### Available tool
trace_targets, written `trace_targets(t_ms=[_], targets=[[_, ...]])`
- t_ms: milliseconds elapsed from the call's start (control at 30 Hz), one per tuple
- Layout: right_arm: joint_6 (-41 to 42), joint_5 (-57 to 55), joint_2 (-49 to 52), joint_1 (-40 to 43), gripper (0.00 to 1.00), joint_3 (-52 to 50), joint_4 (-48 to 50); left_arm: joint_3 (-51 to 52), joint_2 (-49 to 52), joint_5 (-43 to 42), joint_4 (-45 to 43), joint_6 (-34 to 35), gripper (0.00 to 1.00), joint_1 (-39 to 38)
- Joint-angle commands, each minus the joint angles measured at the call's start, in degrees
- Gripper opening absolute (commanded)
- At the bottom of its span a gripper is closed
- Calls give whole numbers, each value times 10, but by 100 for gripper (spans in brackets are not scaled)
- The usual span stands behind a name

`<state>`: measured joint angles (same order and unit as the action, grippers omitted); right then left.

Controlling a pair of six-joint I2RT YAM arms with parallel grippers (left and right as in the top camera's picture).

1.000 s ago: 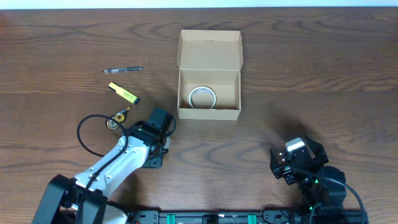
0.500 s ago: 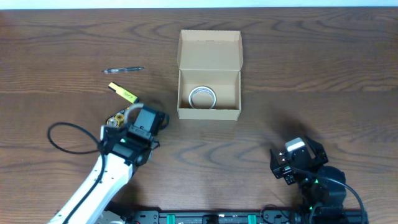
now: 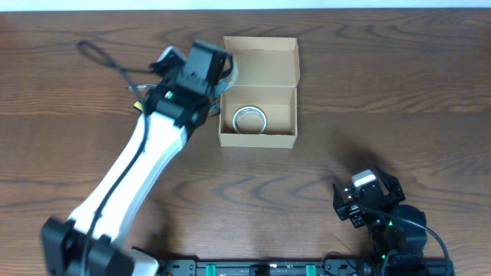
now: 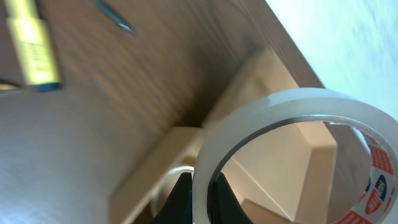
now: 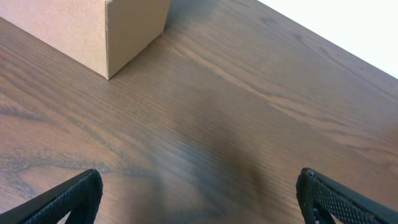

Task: Pack container
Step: 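Lift the second tape roll and carry it over the box, then lower the second tape roll into the box and release it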

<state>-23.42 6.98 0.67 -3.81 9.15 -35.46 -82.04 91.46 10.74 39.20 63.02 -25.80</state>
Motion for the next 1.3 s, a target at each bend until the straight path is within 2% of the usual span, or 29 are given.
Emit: trace_targets(t_ms=[0,167,367,667,1000,1267], targets=[[7,-1,-3,4,99,-2,-1,-47,55,-76,2,-64,6,-10],[7,-1,-3,4,99,-2,-1,-78,127,-121,1,-64,6,-28],[7,-1,-3,4,99,-2,-1,-78,159,-158,5,-63,6,-42],[7,-1,-3,4,99,-2,-1,-77,194,-152,54,-63,6,-51],[7,-1,-3,4,99,-2,-1,-77,225,-153,57,-63,6,-51],[7,-1,-3,4,99,-2,-1,-77,225,-148,58,-63,13,-51]])
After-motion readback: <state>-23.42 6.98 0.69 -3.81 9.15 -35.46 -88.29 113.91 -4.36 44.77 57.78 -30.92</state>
